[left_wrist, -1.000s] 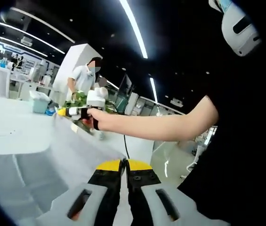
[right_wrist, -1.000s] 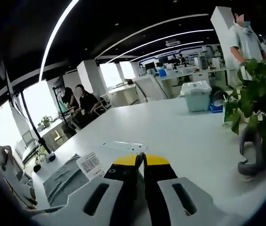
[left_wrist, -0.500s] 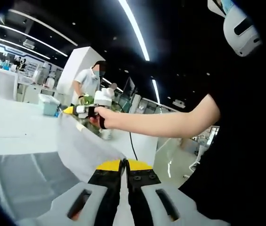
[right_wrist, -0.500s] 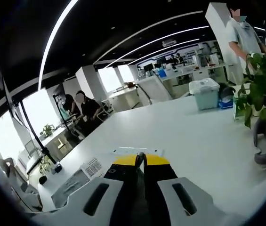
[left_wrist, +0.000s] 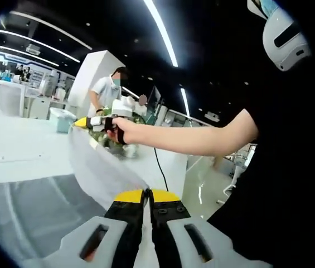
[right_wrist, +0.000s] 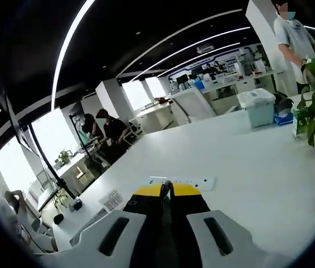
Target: Fold the towel on the table until its edges align and the towel forms a compact rectangular stack.
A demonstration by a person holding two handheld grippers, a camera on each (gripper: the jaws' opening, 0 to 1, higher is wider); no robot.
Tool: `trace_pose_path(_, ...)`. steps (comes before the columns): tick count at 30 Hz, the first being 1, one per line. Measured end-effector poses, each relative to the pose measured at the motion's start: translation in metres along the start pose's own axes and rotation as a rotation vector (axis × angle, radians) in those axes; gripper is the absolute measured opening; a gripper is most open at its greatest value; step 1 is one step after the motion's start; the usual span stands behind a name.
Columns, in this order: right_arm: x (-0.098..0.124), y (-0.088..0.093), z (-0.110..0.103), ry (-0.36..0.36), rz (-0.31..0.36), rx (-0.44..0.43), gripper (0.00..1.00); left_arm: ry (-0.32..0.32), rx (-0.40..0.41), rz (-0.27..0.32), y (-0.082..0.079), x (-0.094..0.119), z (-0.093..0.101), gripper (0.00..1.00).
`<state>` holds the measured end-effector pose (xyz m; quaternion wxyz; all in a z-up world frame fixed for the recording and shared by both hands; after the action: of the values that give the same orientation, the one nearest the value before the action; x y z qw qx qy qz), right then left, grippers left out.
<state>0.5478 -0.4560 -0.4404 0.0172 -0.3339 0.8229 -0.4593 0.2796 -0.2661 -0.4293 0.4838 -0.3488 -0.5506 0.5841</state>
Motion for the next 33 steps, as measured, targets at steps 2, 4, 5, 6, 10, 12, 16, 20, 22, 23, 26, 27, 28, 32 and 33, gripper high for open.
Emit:
trace_pose_path(2,-0.004,0.004,-0.005,-0.002,-0.012,0.007,0.01,0.019,0.003,-0.002,0.002,0.006,-0.002,0.03)
trace_pose_path(4,-0.006,0.005,-0.012,-0.003,-0.01,0.018,0.01,0.025,0.005,-0.003,0.004,0.012,-0.003,0.03)
trace_pose_path(5,-0.007,0.005,-0.014,-0.008,-0.003,0.014,0.01,0.027,0.007,-0.003,0.005,0.015,-0.004,0.03)
trace_pose_path(6,-0.008,0.005,-0.018,-0.013,0.007,0.006,0.01,0.026,0.015,-0.002,0.007,0.018,-0.005,0.03)
trace_pose_path(10,-0.014,0.008,-0.024,-0.021,0.008,-0.017,0.01,0.014,0.03,0.007,0.007,0.028,-0.006,0.03)
trace_pose_path(12,-0.016,0.009,-0.027,-0.029,-0.001,-0.02,0.01,0.012,0.031,0.003,0.005,0.033,-0.007,0.03)
trace_pose_path(16,-0.024,0.011,-0.039,-0.073,0.012,-0.044,0.01,0.008,0.021,0.024,0.0,0.046,-0.009,0.03)
trace_pose_path(20,-0.031,0.011,-0.05,-0.084,0.008,-0.054,0.01,-0.013,0.032,0.034,0.002,0.054,-0.011,0.03)
trace_pose_path(22,-0.034,0.01,-0.057,-0.1,0.012,-0.077,0.01,-0.027,0.042,0.045,0.001,0.059,-0.012,0.03)
trace_pose_path(23,-0.035,0.011,-0.06,-0.109,0.008,-0.09,0.01,-0.033,0.051,0.055,0.0,0.063,-0.012,0.03)
trace_pose_path(26,-0.041,0.016,-0.07,-0.124,-0.003,-0.094,0.01,-0.046,0.058,0.095,-0.005,0.074,-0.012,0.03)
trace_pose_path(27,-0.043,0.017,-0.072,-0.128,-0.01,-0.093,0.01,-0.049,0.061,0.098,-0.005,0.077,-0.012,0.03)
trace_pose_path(28,-0.044,0.019,-0.073,-0.13,-0.013,-0.096,0.01,-0.057,0.062,0.099,-0.004,0.082,-0.013,0.03)
trace_pose_path(32,-0.048,0.024,-0.079,-0.154,-0.024,-0.121,0.01,-0.088,0.062,0.081,0.0,0.095,-0.016,0.03)
trace_pose_path(33,-0.049,0.025,-0.081,-0.16,-0.025,-0.123,0.01,-0.099,0.062,0.077,0.002,0.099,-0.017,0.03)
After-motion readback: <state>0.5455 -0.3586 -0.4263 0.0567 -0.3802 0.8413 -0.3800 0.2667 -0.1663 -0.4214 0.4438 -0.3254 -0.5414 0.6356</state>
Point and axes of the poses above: the point that each gripper's makers call its tool centre point, and the gripper's own axes: x roughly backward along the fingers, z roughly to its right, y roughly out of its underside, the point moved 5 cm from there along x, roughly backward along the fingers, and after that the axes turned 12 degrees about -x, right-handed, at the moved point
